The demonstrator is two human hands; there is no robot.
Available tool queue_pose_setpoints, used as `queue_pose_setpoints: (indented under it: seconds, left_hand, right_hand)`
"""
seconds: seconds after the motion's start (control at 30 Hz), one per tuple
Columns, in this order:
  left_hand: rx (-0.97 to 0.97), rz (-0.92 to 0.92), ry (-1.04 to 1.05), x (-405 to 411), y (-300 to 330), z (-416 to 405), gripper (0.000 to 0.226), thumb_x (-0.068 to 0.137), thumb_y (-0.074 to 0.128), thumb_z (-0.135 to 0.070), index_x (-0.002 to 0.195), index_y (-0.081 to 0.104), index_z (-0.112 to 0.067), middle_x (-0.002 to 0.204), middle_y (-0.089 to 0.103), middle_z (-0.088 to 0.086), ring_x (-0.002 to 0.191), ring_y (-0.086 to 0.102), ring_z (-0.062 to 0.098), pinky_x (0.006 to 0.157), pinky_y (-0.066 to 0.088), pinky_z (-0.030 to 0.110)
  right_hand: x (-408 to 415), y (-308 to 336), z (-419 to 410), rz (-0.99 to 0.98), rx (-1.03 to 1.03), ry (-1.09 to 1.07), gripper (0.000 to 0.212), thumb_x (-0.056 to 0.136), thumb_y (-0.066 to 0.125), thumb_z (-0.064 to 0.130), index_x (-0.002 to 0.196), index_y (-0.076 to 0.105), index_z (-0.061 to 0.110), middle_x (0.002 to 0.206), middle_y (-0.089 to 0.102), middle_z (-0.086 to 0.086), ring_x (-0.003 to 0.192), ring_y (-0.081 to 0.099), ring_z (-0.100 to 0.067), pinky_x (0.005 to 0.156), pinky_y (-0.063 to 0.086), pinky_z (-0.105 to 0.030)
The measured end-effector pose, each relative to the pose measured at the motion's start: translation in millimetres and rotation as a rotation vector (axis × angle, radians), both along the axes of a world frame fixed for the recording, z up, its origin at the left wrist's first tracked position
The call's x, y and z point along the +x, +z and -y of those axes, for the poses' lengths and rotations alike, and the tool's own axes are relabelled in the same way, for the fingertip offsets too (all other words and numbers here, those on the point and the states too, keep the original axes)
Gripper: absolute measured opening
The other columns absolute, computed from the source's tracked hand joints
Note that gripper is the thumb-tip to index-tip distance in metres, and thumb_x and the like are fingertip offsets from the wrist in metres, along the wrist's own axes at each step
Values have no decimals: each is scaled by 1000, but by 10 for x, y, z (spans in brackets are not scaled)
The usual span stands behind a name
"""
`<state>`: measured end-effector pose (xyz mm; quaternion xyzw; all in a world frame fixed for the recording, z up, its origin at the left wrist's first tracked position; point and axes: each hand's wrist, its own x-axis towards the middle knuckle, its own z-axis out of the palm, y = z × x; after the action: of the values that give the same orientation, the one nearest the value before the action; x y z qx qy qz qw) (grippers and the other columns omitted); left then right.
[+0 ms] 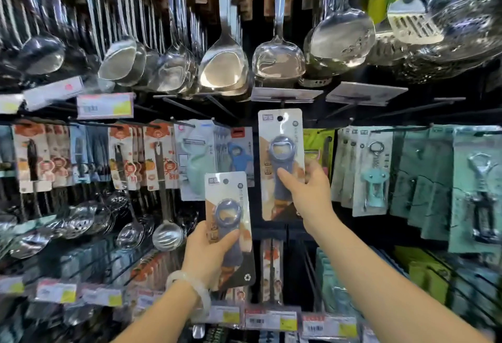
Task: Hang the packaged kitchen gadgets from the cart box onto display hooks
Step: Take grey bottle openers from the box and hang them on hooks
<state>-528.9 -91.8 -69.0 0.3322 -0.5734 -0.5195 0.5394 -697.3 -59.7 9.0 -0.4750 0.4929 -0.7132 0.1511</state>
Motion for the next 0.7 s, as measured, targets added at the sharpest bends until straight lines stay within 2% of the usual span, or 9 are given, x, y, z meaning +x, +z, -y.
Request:
queue_pose_setpoints:
  seconds: [0.13,0.2,0.3,0.4,0.43,0.53,0.57,0.63,0.7]
  left_hand:
    - [16,-11,-12,-10,-64,66,30,80,68,-3,105,58,-17,101,67,3,92,65,19,74,52,29]
    - [18,-10,-8,-5,-73,95,32,80,68,-4,107,58,-16,102,68,2,94,65,19,76,53,30]
    - [40,-31,-6,-20,-63,112,31,81,67,-3,108,57,-13,104,68,4,94,65,21,75,53,30]
    - [21,-52,-10,-57,-8,104,25,81,65,0,100,58,-14,102,68,7,90,66,19,70,53,26]
    - [13,-54,-6,-75,13,101,25,82,65,0,100,58,-14,102,68,7,89,66,17,67,52,23]
    - [-9,-55,-19,-125,74,78,26,82,64,0,106,58,-8,102,68,8,87,66,16,59,53,16]
    - [-23,-48,-22,-146,93,70,26,83,64,-1,106,58,-8,102,68,9,86,66,16,60,53,16]
    - [-65,-26,-19,-199,129,55,23,83,64,-2,102,57,-13,100,67,6,85,65,12,60,52,15]
    - [-113,-24,-24,-278,165,35,23,84,63,-3,97,56,-21,99,66,3,85,64,9,61,52,14]
  right_hand:
    - [-6,-32,95,35,-23,-26,66,88,63,21,144,30,13,138,41,4,127,42,-13,105,39,-33]
    - [-34,-86,143,58,-37,-37,62,88,62,22,143,34,15,140,45,2,127,45,-15,105,41,-35]
    - [-90,-137,214,37,17,-61,50,89,61,23,135,44,13,127,57,-8,117,54,-20,92,46,-30]
    - [-170,-61,299,-32,139,-57,41,91,56,27,129,45,14,125,56,-10,102,56,-17,81,43,-29]
    - [-193,-29,316,-59,206,-54,44,92,54,30,131,41,14,131,52,-10,102,53,-16,81,42,-30]
    - [-239,-8,332,-114,342,-81,67,91,50,43,146,21,17,148,32,-9,125,43,-25,92,39,-35]
    - [-232,-26,299,-132,338,-88,68,91,50,46,145,21,18,147,34,-9,125,43,-25,93,39,-35]
    - [-163,-58,173,-161,288,-19,59,90,51,46,138,31,19,125,53,-3,111,53,-16,91,40,-30]
    - [-83,-129,29,-197,283,148,55,89,54,44,135,34,24,103,61,6,97,58,-8,90,47,-31]
